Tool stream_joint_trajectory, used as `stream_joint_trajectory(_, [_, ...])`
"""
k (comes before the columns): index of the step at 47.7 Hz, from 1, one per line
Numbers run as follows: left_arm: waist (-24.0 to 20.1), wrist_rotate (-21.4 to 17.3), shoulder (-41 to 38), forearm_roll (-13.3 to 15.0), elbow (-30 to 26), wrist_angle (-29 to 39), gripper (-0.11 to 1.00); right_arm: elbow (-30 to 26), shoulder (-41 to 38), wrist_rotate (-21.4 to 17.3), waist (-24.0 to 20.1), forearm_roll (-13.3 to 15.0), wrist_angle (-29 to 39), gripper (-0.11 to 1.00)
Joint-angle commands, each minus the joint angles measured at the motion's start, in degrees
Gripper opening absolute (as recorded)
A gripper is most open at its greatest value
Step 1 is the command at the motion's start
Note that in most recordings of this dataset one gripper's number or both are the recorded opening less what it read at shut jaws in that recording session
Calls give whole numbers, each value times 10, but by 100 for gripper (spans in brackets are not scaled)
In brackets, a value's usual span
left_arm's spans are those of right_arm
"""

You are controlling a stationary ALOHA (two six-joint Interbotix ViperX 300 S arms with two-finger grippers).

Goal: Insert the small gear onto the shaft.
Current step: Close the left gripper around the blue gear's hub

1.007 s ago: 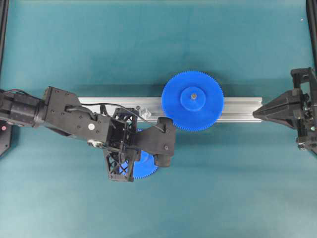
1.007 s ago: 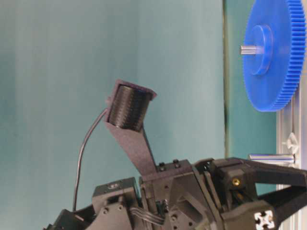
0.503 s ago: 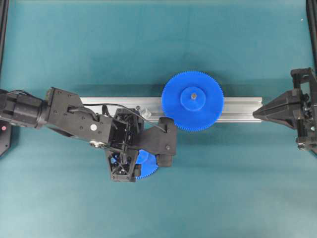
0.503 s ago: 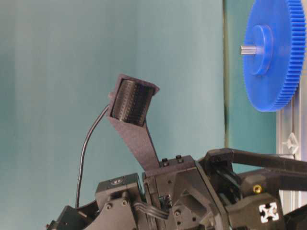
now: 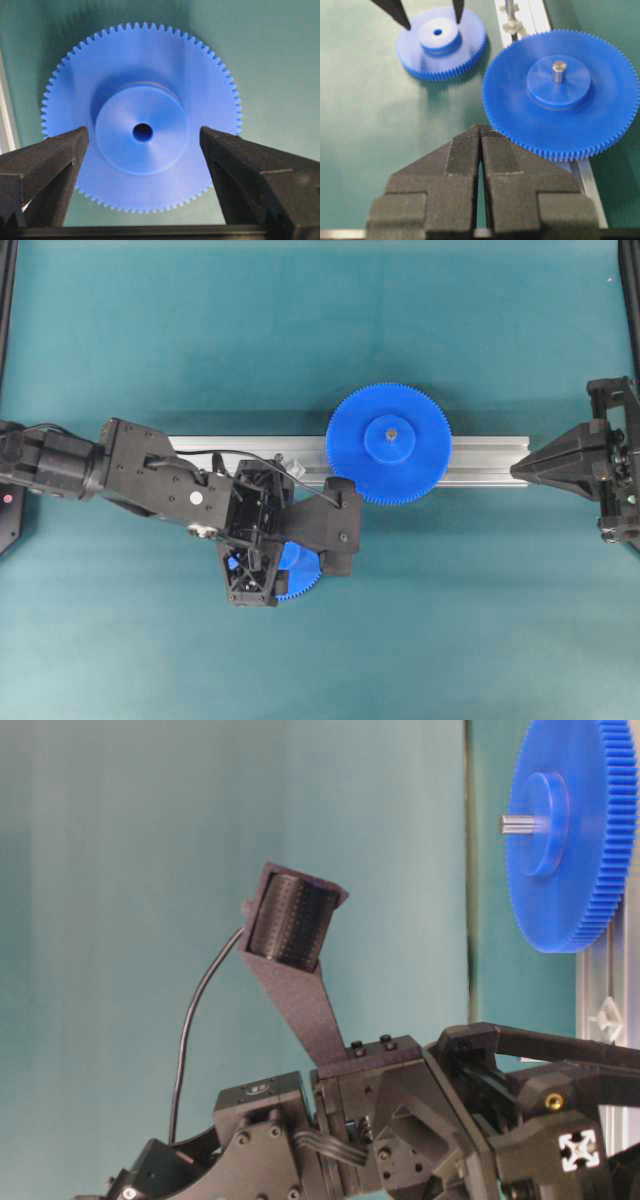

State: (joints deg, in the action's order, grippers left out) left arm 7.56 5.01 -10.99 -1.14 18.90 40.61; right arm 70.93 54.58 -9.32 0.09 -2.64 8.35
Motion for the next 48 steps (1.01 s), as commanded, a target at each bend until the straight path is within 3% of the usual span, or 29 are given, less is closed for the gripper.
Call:
stream_joint_trajectory(1, [-1,1,6,-1,-11,-2,92,-6,-4,-4,1,0,-5,4])
stream_joint_trajectory(48, [-2,22,-8,-1,12,-33,92,-4,-3,-11,1,-1,-6,4])
